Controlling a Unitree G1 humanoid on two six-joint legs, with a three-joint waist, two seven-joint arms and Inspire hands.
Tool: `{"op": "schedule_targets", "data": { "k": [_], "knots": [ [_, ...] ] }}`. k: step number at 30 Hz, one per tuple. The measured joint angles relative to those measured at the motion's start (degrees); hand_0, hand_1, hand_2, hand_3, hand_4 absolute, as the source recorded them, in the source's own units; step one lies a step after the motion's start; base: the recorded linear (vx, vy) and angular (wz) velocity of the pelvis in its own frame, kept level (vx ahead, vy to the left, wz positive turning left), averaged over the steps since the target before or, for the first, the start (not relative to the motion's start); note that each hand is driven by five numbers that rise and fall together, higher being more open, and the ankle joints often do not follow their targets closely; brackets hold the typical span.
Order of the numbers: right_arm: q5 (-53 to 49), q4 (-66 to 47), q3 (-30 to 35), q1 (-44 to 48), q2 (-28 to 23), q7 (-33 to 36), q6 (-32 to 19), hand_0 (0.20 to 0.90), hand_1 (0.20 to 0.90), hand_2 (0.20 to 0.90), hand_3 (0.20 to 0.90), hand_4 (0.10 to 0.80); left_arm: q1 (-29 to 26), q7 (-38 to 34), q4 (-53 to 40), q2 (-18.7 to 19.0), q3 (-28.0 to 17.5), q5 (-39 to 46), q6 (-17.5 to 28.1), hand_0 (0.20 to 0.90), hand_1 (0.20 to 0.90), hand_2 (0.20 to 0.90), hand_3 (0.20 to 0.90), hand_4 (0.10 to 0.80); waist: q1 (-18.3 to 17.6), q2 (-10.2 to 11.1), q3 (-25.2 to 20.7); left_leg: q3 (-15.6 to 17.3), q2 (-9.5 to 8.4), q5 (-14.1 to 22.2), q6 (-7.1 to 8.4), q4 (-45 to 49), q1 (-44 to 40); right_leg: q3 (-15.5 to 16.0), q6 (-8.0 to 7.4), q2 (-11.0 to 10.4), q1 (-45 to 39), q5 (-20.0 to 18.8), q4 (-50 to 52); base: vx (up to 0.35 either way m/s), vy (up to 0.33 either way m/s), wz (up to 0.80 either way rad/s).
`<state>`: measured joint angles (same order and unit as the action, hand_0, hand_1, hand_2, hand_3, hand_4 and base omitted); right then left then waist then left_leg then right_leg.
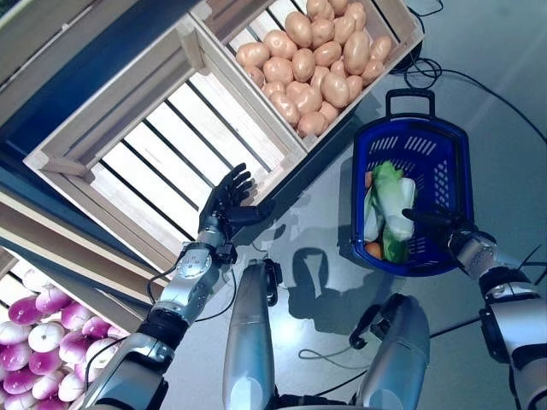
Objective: Put vegetables into the basket
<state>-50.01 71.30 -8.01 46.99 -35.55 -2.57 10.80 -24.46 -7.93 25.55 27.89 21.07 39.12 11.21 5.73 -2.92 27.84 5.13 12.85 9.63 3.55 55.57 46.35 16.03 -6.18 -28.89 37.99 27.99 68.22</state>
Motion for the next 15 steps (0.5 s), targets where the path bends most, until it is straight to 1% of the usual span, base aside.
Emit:
{"op": "schedule_targets", "data": {
  "k": [1, 2, 3, 6, 10, 12, 15],
  "knots": [
    [0.0, -0.06, 0.15, -0.12, 0.0, -0.01, 0.0, 0.9, 0.9, 0.9, 0.9, 0.8, -0.06, 0.18, 0.0, 0.05, -0.01, 0.04, 0.23, 0.9, 0.9, 0.9, 0.9, 0.8, 0.04, 0.06, -0.04, 0.12, 0.06, -0.63, 0.17, -1.59, -1.45, 0.55, -0.19, 0.26, -1.5, -0.49, -1.4, 0.046, 0.0, 0.01],
    [-0.01, -0.3, 0.43, -0.17, -0.01, -0.08, -0.07, 0.9, 0.9, 0.9, 0.9, 0.8, -0.09, 0.47, -0.02, 0.19, -0.05, 0.09, 0.61, 0.9, 0.9, 0.9, 0.9, 0.8, 0.02, 0.09, -0.09, 0.26, 0.0, -1.08, 0.63, -3.8, -2.81, 1.35, -0.05, 0.57, -2.74, -0.86, -3.24, 0.048, 0.004, 0.03],
    [-0.01, -0.66, 0.48, -0.33, -0.03, -0.09, -0.09, 0.9, 0.9, 0.9, 0.9, 0.8, -0.09, 0.68, -0.04, 0.29, -0.07, 0.07, 0.92, 0.9, 0.9, 0.9, 0.9, 0.8, 0.02, 0.13, -0.13, 0.59, -0.02, -1.96, 0.74, -6.02, -4.0, 2.17, 0.03, 0.79, -3.77, -1.53, -5.05, 0.034, 0.006, -0.01],
    [-0.03, -1.93, 0.64, -0.77, -0.04, -0.1, -0.1, 0.9, 0.9, 0.9, 0.9, 0.8, -0.16, 1.25, -0.14, 0.68, -0.13, 0.07, 1.04, 0.9, 0.9, 0.9, 0.9, 0.8, 0.18, 0.3, -0.29, 1.75, -0.08, -3.59, 0.63, -10.78, -7.13, 3.21, -0.59, 1.53, -6.29, -3.18, -9.16, 0.024, -0.001, -0.02],
    [-0.05, -1.93, 1.26, -1.28, -0.06, -0.15, -0.11, 0.9, 0.9, 0.9, 0.9, 0.8, -0.36, 1.73, -0.17, 1.49, -0.18, 0.06, 0.97, 0.9, 0.9, 0.9, 0.9, 0.8, 0.27, 0.41, -0.34, 2.16, -0.06, -4.68, 1.23, -15.6, -11.74, 5.38, -1.23, 2.72, -11.54, -4.42, -14.56, 0.056, -0.011, 0.02],
    [-0.06, -1.95, 1.27, -1.52, -0.06, -0.17, -0.12, 0.9, 0.9, 0.9, 0.9, 0.8, -0.34, 1.75, -0.18, 1.8, -0.23, 0.06, 0.97, 0.9, 0.9, 0.9, 0.9, 0.8, 0.57, 0.66, -0.54, 2.82, -0.08, -5.03, 1.3, -17.59, -13.79, 5.78, -1.4, 3.04, -13.33, -4.97, -16.57, 0.077, -0.017, -0.04],
    [-0.26, -3.58, 3.16, -3.05, 0.18, -0.68, -0.22, 0.9, 0.9, 0.9, 0.9, 0.8, -0.52, 2.04, -0.4, 2.06, -1.68, -0.44, 0.71, 0.9, 0.9, 0.9, 0.9, 0.8, 1.21, 0.9, -0.67, 3.66, -0.08, -7.27, 1.62, -24.93, -19.58, 7.71, -1.59, 5.01, -18.63, -7.45, -23.58, 0.111, -0.027, -0.06]
  ]
}}
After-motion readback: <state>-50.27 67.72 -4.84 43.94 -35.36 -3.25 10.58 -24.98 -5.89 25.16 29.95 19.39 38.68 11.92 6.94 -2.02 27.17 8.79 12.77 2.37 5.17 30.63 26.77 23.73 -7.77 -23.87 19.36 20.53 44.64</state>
